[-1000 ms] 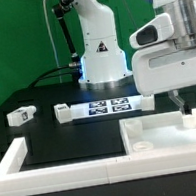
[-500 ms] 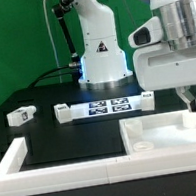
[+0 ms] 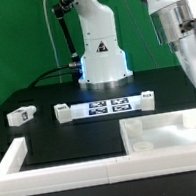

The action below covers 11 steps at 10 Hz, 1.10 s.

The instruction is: Assemble square table

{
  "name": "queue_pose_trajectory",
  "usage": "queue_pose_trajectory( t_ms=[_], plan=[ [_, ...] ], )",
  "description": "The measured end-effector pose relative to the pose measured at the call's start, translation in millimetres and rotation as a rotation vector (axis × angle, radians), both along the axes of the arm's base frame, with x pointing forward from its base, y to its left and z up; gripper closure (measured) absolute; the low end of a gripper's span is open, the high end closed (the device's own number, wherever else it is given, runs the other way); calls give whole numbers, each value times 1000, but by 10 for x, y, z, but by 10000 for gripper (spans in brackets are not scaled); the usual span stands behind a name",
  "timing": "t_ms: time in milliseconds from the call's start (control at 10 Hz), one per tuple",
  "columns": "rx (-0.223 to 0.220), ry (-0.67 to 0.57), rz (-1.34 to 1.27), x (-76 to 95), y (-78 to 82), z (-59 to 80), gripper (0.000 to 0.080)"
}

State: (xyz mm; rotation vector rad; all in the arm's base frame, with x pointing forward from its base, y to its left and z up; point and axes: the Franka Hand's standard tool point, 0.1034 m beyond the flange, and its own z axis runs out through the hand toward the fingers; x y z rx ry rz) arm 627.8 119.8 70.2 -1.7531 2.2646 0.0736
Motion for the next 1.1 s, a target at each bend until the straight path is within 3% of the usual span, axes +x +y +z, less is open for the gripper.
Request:
queue_pose_trajectory(
  t_ms=[200,400,500,600,700,800,1100],
  plan=[
    [31,44,-105,-41,40,-16,500],
    [28,42,-95,-42,35,-23,454],
    [14,32,-55,-47,53,-32,270],
    [-23,4,62,-69,140,-55,175],
    [-61,20,270,-98,196,-31,158],
    [-72,14,304,-92,235,12,158],
    [-122,-36,618,-108,198,-8,150]
  ],
)
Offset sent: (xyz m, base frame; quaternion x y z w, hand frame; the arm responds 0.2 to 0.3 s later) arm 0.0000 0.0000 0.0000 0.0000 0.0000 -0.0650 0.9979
